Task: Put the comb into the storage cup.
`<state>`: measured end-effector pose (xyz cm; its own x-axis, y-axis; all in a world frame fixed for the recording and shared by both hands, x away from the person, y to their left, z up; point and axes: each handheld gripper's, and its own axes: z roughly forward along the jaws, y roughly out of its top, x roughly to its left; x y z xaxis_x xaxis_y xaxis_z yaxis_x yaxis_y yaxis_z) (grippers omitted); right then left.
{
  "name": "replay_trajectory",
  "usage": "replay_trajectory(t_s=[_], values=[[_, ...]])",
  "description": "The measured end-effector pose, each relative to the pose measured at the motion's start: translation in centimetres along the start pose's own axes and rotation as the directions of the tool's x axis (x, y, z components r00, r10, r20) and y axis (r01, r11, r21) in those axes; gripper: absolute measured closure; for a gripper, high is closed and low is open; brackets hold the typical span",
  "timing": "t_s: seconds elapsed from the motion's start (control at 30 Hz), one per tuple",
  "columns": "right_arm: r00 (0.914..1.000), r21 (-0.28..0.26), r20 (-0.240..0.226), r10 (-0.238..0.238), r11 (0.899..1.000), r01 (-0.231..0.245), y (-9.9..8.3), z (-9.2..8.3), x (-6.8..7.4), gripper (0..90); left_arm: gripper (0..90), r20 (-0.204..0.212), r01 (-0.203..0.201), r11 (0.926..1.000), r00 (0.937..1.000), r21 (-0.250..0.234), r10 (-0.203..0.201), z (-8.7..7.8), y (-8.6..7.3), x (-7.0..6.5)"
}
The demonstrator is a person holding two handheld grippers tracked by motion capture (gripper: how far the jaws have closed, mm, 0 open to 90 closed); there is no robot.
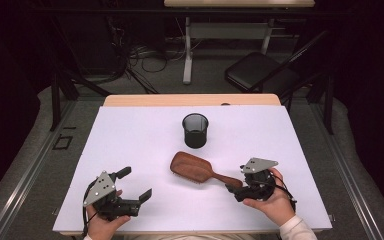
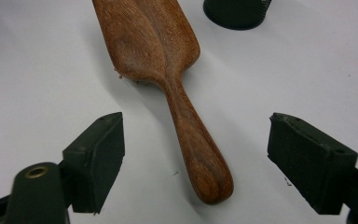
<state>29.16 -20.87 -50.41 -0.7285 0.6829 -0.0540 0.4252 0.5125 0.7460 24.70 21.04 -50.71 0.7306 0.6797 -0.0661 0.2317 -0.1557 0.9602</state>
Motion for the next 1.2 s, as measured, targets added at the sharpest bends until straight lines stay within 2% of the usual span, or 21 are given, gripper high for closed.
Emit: replay_trajectory(t_s=[0.3,0.4,0.73,0.9,1.07,1.2], values=[[0.9979,0.031,-0.044,-0.048,0.998,0.049,0.5,0.6,0.1,31.1,1.3,0.006,0.000,1.0000,1.0000,0.004,0.000,0.2,0.0,0.0],[0.9980,0.046,-0.041,-0.048,0.998,0.050,0.5,0.8,0.2,31.1,1.3,-0.002,-0.001,1.0000,1.0000,0.006,0.001,0.2,0.0,-0.1],[0.9945,0.082,-0.075,-0.074,0.993,0.080,1.3,1.8,0.0,33.0,1.3,-0.008,0.004,1.0000,1.0000,0.002,-0.004,0.1,0.0,-0.1],[0.9940,0.101,-0.096,-0.052,0.993,0.062,1.8,2.3,-0.7,34.5,1.7,-0.021,0.006,1.0000,0.9998,0.003,-0.006,0.0,-0.1,0.0],[0.9920,0.137,-0.099,-0.078,0.986,0.091,2.4,2.9,-0.7,34.8,1.7,-0.025,0.011,0.9999,0.9996,0.006,-0.011,0.1,-0.1,0.1],[0.9891,0.146,-0.105,-0.104,0.982,0.118,3.0,3.4,-0.5,36.6,1.7,-0.022,0.013,0.9999,0.9997,0.009,-0.012,0.2,-0.2,0.1]])
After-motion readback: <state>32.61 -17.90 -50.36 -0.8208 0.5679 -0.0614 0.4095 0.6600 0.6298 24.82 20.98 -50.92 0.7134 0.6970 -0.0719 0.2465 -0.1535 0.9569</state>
